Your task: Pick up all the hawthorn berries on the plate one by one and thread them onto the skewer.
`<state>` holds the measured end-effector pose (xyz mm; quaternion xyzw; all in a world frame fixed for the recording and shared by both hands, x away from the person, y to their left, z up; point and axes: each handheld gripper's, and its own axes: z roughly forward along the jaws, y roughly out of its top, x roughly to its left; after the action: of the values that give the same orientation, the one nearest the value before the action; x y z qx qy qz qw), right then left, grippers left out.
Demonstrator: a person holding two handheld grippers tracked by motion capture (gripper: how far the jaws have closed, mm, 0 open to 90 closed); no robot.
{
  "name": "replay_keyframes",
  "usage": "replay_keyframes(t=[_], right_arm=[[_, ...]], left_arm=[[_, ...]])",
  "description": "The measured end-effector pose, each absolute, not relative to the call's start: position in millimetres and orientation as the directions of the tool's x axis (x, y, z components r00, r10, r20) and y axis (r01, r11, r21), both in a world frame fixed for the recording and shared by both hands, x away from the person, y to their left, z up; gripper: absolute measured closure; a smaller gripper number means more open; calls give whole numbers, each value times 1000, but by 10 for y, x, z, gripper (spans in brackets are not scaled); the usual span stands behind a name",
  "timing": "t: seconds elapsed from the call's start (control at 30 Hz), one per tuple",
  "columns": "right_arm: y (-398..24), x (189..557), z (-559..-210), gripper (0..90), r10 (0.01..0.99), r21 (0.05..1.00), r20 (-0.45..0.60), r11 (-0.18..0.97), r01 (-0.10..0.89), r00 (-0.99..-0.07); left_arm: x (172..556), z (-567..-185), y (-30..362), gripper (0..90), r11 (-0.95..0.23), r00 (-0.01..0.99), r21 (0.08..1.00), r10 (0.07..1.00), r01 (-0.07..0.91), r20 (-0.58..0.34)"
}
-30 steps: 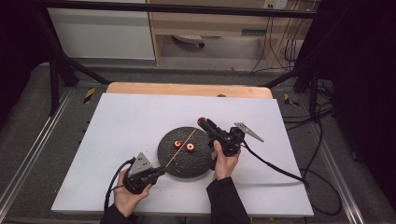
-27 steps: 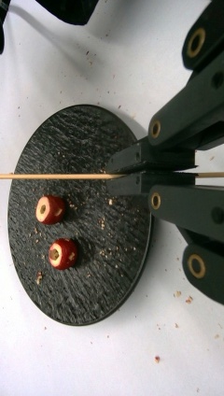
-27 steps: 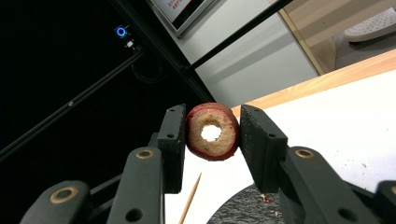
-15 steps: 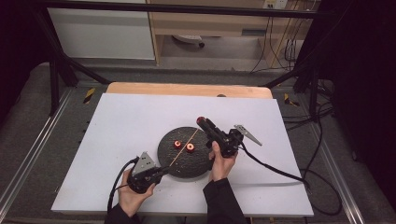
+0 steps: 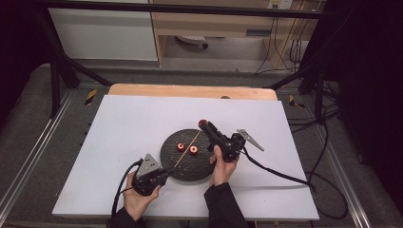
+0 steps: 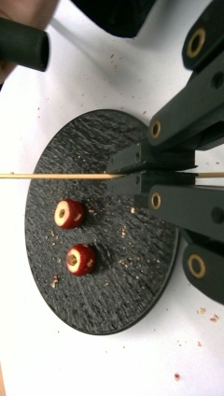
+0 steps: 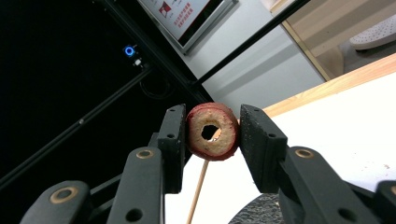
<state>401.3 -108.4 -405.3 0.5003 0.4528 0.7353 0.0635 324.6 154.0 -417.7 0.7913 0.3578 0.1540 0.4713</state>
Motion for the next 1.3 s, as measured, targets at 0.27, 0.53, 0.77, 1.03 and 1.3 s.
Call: replay_keyframes(t=[0.27,0.53,0.77,1.03,1.3], right_arm=[[-1049,3972,-4093,629,538,719,684,-610,333,-492],[-1070,3970,-4093,629,536,719,688,-596,358,-489],[-1018,3973,-4135,633,478,648,744,-689,326,-467],[-1000,3973,-4168,632,493,664,727,-682,305,-479],[-937,3905,-4297,630,502,684,719,-634,360,-481]], left_arm=[[3261,-4172,1455,884,-289,682,859,725,423,-92],[3242,-4178,1501,884,-274,673,867,733,417,-93],[3211,-4170,1410,886,-263,661,873,746,411,-86],[3227,-4153,1398,885,-235,651,874,751,425,-114],[3301,-4133,1362,884,-245,649,869,753,430,-109]])
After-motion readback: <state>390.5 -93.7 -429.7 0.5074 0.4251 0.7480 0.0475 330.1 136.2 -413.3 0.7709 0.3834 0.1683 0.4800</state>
